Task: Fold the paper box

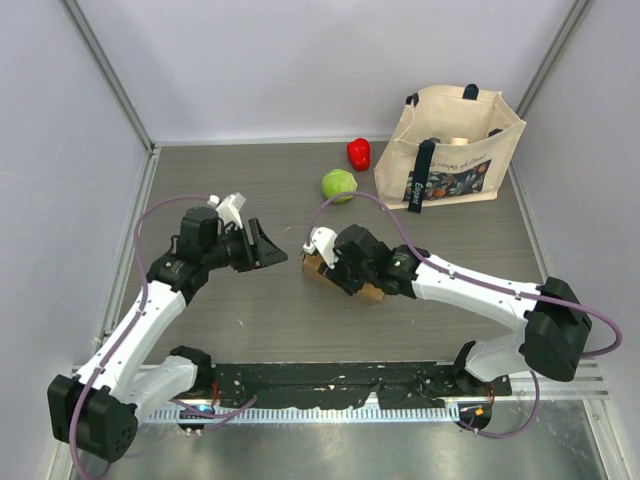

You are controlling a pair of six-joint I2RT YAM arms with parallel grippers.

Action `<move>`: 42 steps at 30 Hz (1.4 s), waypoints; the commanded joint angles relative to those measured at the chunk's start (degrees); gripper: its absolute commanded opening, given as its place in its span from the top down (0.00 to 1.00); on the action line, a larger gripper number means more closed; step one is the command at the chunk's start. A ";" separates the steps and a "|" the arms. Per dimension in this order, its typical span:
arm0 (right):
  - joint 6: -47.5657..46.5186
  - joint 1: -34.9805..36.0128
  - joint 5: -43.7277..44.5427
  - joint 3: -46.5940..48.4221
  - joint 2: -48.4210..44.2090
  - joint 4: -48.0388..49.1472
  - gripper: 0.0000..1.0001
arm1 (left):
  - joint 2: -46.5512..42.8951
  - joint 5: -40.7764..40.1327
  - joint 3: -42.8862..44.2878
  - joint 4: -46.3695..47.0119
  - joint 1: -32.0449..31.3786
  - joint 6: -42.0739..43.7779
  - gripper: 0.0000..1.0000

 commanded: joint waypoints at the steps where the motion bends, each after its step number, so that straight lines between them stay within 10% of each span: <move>1: 1.90 -1.19 -9.34 2.39 3.25 -5.17 0.67 | 1.06 -0.61 4.00 3.42 -1.93 11.66 0.43; 42: 0.67 -4.53 -14.10 5.21 6.16 -5.35 0.71 | 19.70 3.25 14.11 3.86 -8.17 25.73 0.71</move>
